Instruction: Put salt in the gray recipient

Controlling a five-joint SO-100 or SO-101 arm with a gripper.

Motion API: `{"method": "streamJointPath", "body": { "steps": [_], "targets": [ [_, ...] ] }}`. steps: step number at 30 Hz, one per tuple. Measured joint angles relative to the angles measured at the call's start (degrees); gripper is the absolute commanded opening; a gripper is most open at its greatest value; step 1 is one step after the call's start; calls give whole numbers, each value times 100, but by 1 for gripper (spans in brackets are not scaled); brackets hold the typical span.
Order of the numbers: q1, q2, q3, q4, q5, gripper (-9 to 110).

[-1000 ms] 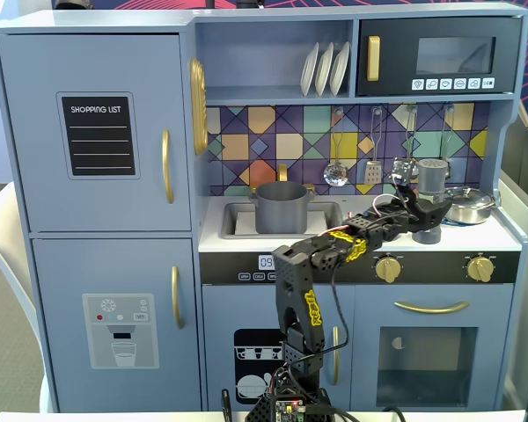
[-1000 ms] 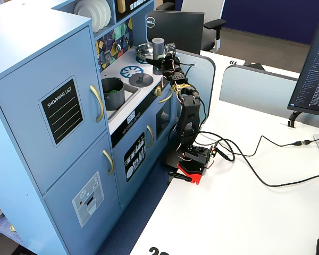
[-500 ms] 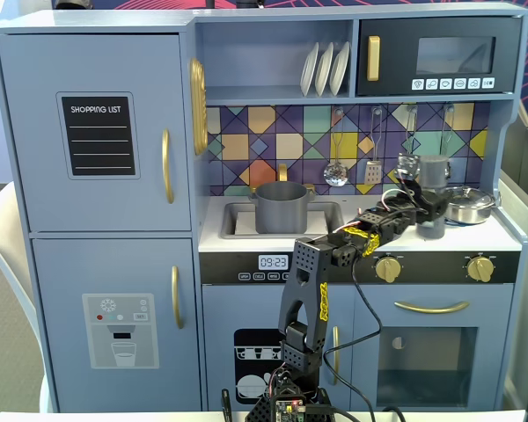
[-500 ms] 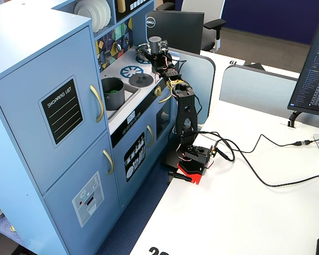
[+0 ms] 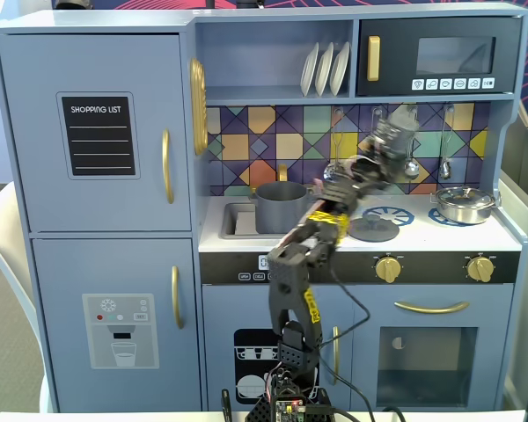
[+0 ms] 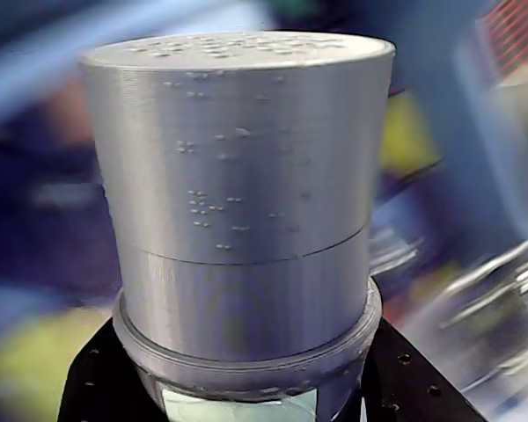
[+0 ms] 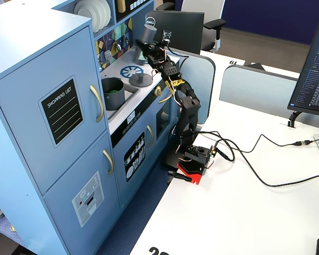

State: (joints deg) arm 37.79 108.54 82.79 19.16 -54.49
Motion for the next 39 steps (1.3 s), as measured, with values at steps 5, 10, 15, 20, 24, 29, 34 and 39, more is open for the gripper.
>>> {"method": "streamJointPath", "body": {
  "steps": [5,10,15,20,24,29,34,39],
  "targets": [
    [-1494,1274,378,1310,1784,0],
    [-2892,1485,255,2558,3894,0],
    [-3604,1213,-202,2953,5757,0],
    [-3823,800,-606,2953,7181,0],
    [-3876,580,-756,2804,8350,0],
    [-4043,404,-923,2276,9334,0],
    [-3990,299,-1002,1925,9844,0],
    [-4008,-149,-1731,2927,10371,0]
  ]
}}
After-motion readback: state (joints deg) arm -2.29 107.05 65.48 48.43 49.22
